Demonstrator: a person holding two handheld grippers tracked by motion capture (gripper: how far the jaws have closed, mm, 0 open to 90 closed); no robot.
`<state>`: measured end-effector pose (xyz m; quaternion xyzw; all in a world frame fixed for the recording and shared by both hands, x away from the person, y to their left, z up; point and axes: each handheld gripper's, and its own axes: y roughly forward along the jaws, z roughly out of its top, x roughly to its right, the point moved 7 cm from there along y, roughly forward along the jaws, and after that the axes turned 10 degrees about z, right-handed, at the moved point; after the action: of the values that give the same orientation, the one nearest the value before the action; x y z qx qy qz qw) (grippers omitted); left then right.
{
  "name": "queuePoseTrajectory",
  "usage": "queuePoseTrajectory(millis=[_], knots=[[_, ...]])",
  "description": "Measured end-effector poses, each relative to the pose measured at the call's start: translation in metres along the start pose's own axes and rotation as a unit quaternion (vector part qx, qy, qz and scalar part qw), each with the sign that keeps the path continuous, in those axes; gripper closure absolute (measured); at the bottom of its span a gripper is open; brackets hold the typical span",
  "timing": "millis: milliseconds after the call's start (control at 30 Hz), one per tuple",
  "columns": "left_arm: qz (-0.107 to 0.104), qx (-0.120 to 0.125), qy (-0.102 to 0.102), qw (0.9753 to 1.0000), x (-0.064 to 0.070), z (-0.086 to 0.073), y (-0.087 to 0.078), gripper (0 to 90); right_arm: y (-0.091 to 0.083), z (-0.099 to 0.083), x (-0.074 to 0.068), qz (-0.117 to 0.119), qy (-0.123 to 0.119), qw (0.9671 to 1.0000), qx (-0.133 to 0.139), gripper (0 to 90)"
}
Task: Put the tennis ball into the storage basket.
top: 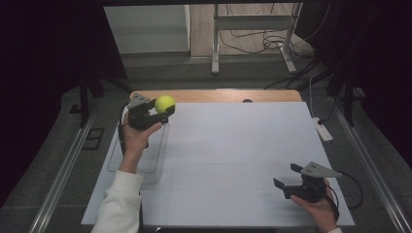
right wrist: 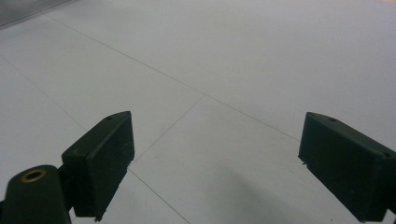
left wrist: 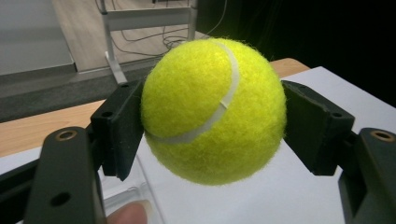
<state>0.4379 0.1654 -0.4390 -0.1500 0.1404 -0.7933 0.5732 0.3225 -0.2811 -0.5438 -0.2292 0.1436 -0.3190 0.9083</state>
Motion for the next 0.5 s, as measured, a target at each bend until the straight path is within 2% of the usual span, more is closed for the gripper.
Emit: queuePoseTrajectory(millis=[500], knots=[[0.021, -0.005, -0.007, 0.9997, -0.016, -0.003, 0.001, 27.6, 0.000, 0.000, 0.000, 0.001, 0.000, 1.0000, 0.000, 10.8]])
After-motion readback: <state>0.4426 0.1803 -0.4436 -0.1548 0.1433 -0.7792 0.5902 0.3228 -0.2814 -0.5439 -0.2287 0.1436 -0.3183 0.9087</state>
